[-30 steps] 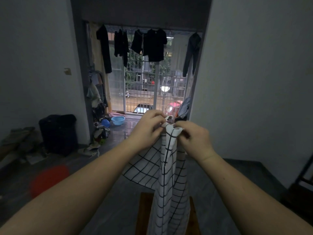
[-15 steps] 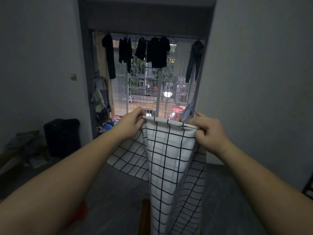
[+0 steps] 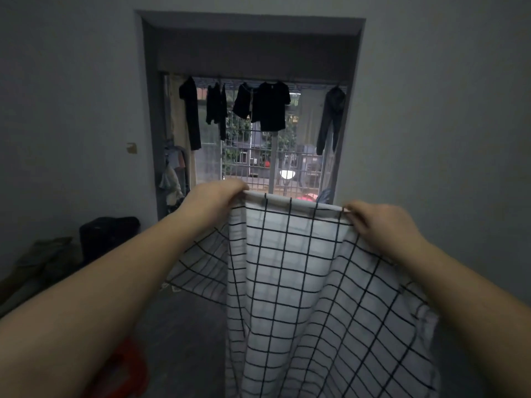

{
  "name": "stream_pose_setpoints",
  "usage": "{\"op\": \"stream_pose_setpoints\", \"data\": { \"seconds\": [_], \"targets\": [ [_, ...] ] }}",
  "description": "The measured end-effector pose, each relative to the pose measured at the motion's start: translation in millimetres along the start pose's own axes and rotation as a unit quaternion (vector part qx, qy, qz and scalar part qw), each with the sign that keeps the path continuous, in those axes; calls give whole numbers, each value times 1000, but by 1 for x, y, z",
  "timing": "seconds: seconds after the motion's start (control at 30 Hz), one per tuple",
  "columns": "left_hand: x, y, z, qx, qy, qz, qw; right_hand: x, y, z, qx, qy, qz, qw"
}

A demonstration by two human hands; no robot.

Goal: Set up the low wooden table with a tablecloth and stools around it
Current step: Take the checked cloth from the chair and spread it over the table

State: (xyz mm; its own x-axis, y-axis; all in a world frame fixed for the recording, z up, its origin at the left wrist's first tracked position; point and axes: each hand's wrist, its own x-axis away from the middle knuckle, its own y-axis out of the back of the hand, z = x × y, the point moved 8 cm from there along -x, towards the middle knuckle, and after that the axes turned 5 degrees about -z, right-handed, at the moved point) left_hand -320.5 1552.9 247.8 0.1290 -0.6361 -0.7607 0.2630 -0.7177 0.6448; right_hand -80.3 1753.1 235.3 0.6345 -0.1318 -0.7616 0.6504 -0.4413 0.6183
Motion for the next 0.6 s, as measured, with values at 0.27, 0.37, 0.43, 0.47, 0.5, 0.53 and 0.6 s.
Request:
{"op": "stream_pose_setpoints", "data": {
  "seconds": [0.27, 0.37, 0.43, 0.47, 0.5, 0.53, 0.6],
  "targets": [
    [6, 16, -10, -150, -111, 1, 982, 2, 16, -29, 24, -29, 65, 997],
    [9, 12, -9, -148, -134, 15, 980, 6, 7, -23, -24, 2, 140, 990],
    [8, 8, -9, -129, -146, 31, 980, 8, -5, -21, -55, 1, 199, 979],
    [8, 5, -8, -120, -143, 40, 982, 10, -12, -24, -69, -13, 230, 971],
    [7, 2, -5, -115, -129, 52, 984, 14, -20, -29, -81, -35, 263, 961],
    [6, -3, 0, -111, -112, 65, 985, 19, -28, -37, -87, -61, 297, 949],
    [8, -9, 10, -103, -80, 88, 988, 36, -44, -57, -83, -101, 357, 925]
  ]
}}
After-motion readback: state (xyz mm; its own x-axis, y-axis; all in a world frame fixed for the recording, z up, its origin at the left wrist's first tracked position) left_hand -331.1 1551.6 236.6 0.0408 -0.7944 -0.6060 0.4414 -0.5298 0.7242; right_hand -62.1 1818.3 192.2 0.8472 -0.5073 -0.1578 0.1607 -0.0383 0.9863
